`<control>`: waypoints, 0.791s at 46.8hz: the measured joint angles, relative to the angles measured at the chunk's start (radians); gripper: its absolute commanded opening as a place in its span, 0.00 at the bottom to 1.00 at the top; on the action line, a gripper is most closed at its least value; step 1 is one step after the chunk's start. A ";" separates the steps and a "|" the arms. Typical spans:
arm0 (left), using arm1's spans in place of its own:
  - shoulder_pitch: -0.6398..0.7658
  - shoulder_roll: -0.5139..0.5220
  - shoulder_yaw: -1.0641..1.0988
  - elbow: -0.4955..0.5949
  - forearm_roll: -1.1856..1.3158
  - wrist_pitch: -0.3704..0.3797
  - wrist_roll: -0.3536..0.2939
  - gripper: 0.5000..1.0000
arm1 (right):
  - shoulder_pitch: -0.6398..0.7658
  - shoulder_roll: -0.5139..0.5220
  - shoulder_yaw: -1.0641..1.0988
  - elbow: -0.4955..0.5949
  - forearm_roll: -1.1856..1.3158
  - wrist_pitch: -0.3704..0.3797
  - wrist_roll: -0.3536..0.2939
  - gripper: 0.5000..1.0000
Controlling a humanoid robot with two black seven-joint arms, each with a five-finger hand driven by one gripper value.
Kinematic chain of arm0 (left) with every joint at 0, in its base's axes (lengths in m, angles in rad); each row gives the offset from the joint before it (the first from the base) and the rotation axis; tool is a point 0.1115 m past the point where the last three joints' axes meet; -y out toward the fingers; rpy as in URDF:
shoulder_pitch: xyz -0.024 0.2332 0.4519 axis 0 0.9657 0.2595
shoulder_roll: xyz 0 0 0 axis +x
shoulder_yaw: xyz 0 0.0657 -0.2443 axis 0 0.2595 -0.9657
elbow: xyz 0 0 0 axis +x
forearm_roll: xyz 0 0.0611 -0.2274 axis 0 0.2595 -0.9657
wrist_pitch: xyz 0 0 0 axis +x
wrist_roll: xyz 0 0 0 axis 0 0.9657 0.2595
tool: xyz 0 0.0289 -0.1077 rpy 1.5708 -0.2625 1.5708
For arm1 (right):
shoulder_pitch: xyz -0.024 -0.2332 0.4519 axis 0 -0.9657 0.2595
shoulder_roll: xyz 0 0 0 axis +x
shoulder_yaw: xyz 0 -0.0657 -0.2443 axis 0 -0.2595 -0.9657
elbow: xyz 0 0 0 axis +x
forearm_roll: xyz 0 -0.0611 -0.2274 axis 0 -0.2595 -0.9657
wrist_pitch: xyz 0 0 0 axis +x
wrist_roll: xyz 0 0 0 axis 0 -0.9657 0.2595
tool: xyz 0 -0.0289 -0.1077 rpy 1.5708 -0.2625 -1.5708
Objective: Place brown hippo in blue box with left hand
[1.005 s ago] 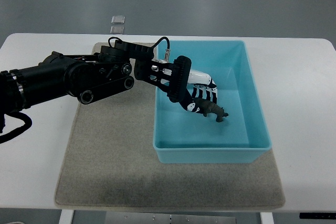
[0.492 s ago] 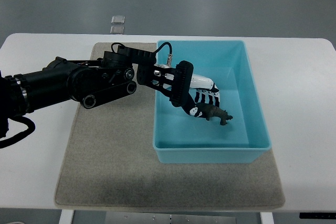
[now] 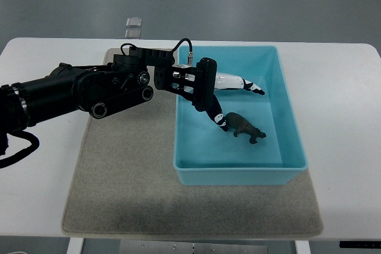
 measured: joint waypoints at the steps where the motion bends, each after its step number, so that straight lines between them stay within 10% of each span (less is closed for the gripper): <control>1: 0.000 0.007 -0.011 0.000 -0.002 0.000 0.000 0.99 | 0.000 0.000 0.000 0.000 0.000 0.000 0.000 0.87; 37: 0.006 0.163 -0.215 0.200 -0.494 0.023 0.006 0.99 | 0.000 0.000 0.000 0.000 0.000 0.000 0.000 0.87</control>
